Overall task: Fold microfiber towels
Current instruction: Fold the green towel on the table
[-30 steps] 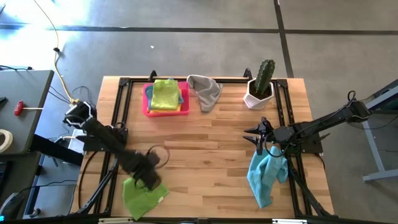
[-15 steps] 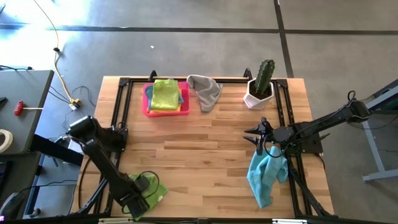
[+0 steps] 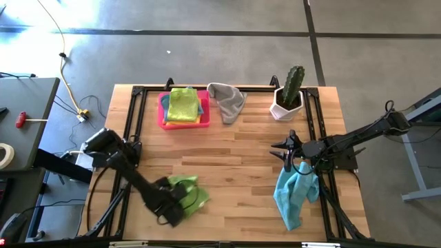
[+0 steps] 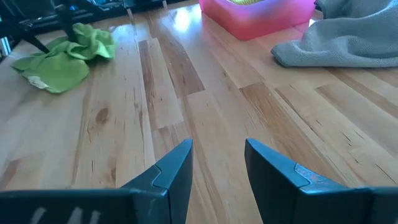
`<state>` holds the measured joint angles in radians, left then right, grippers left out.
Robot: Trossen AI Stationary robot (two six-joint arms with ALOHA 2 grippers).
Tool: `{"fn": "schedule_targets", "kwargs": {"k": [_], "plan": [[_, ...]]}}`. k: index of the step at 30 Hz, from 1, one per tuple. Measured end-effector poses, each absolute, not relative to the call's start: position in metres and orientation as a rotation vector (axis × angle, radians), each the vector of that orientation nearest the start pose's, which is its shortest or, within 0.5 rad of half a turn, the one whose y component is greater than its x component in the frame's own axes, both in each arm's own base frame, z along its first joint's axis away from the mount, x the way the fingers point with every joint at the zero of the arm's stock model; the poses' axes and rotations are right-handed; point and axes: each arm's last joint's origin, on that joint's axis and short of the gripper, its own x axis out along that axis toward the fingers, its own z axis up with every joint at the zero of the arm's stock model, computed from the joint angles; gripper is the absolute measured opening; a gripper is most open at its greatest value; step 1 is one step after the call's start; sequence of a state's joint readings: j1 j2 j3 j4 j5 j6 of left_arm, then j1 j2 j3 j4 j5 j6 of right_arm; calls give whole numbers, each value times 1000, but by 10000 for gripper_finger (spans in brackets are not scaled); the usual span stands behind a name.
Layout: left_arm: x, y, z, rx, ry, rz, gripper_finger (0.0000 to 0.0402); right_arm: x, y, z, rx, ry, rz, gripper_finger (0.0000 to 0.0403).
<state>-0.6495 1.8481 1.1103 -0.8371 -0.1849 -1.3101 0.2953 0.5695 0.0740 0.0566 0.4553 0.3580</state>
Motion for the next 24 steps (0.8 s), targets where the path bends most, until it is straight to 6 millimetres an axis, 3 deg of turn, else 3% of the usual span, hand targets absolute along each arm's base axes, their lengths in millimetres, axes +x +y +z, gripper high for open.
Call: {"fn": "schedule_targets", "kwargs": {"k": [11,15,20,24], "plan": [[348,-115,145,-255,923,317,232,124,24,141,185,386,-233,138],[372,-89,145,-238,809,257,232,124,24,140,182,394,-235,138],[382,-64,148,-243,745,289,232,124,24,140,181,396,-235,138],[381,-64,165,-280,703,240,232,124,24,140,179,401,-236,138]]}}
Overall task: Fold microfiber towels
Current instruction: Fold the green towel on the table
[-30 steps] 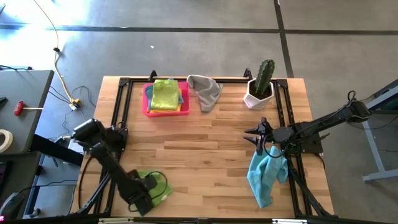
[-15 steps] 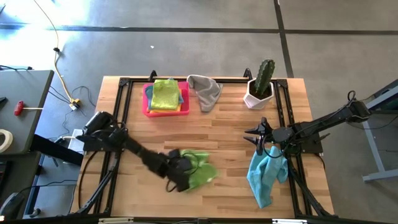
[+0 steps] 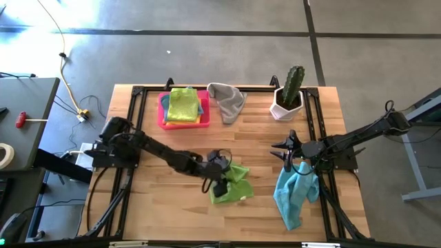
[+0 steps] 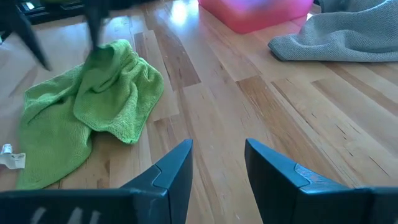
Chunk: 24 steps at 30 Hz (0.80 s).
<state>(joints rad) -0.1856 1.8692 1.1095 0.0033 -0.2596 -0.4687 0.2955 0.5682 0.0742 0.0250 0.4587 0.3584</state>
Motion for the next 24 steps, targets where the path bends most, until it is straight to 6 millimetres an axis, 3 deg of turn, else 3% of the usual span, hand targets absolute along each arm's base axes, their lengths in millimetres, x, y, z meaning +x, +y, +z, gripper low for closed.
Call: {"fn": "schedule_targets", "kwargs": {"k": [7,11,15,24], "plan": [[368,-99,182,-382,752,15,232,123,24,139,176,408,-237,138],[361,-117,174,-256,789,20,232,123,24,139,175,411,-237,138],[358,-122,159,-73,799,129,232,123,24,139,175,411,-237,138],[362,-102,166,104,656,477,232,124,24,141,191,392,-236,138]]}}
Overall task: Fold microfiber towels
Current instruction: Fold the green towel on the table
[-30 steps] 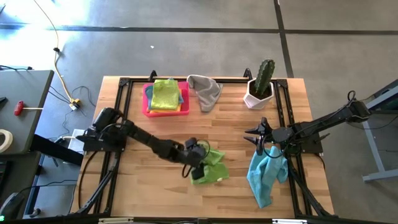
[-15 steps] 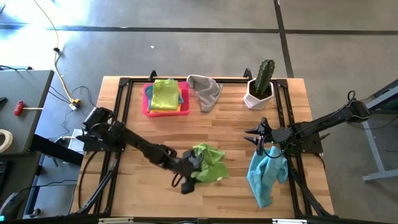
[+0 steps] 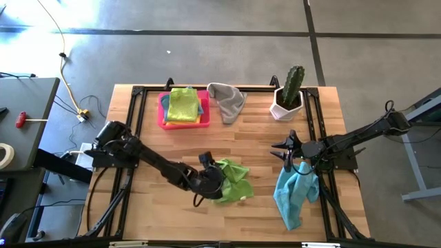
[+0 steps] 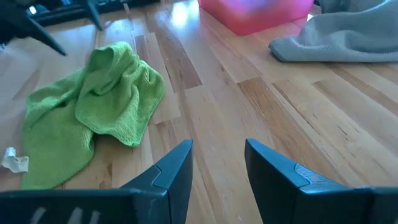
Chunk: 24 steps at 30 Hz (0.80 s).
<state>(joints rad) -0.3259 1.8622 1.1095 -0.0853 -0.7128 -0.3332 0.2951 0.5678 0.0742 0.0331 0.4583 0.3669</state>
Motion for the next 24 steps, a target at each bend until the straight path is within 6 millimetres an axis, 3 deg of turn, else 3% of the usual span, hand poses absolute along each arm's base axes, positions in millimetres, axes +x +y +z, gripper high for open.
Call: {"fn": "schedule_targets", "kwargs": {"k": [3,8,19,24], "plan": [[364,-96,166,33,635,514,232,125,25,142,277,369,-246,138],[366,-95,166,-246,604,521,232,125,24,142,450,346,-283,138],[360,-121,166,-470,562,500,232,124,19,141,318,335,-385,138],[356,-130,166,-463,561,483,232,129,24,145,278,342,-213,138]]}}
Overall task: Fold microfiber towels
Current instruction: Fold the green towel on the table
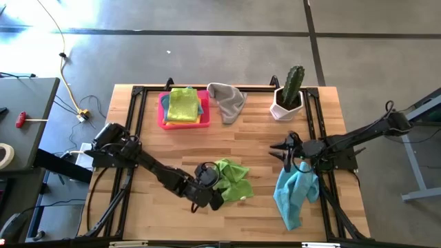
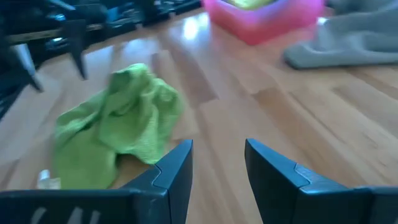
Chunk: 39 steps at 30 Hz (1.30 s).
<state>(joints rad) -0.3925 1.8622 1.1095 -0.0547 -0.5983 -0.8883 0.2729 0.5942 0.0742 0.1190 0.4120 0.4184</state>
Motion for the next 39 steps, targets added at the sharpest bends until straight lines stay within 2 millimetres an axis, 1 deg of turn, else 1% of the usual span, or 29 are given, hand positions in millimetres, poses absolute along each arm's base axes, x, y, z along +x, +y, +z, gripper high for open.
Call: {"fn": "schedule_targets", "kwargs": {"k": [4,6,12,18,22,27,32,39], "plan": [[355,-133,167,-453,551,488,232,136,28,146,216,327,-122,138],[355,-133,167,-456,551,489,232,140,30,146,152,318,-88,138],[355,-133,167,-456,551,488,232,152,37,140,-38,317,-19,138],[355,-133,167,-454,551,486,232,163,46,130,-134,341,71,138],[355,-133,167,-454,553,485,232,177,53,126,-192,387,90,138],[355,-134,167,-454,553,482,232,202,62,122,-294,442,114,138],[353,-140,167,-449,557,466,232,218,68,115,-330,486,121,138],[349,-147,167,-440,565,448,232,228,71,100,-319,556,121,138]]}}
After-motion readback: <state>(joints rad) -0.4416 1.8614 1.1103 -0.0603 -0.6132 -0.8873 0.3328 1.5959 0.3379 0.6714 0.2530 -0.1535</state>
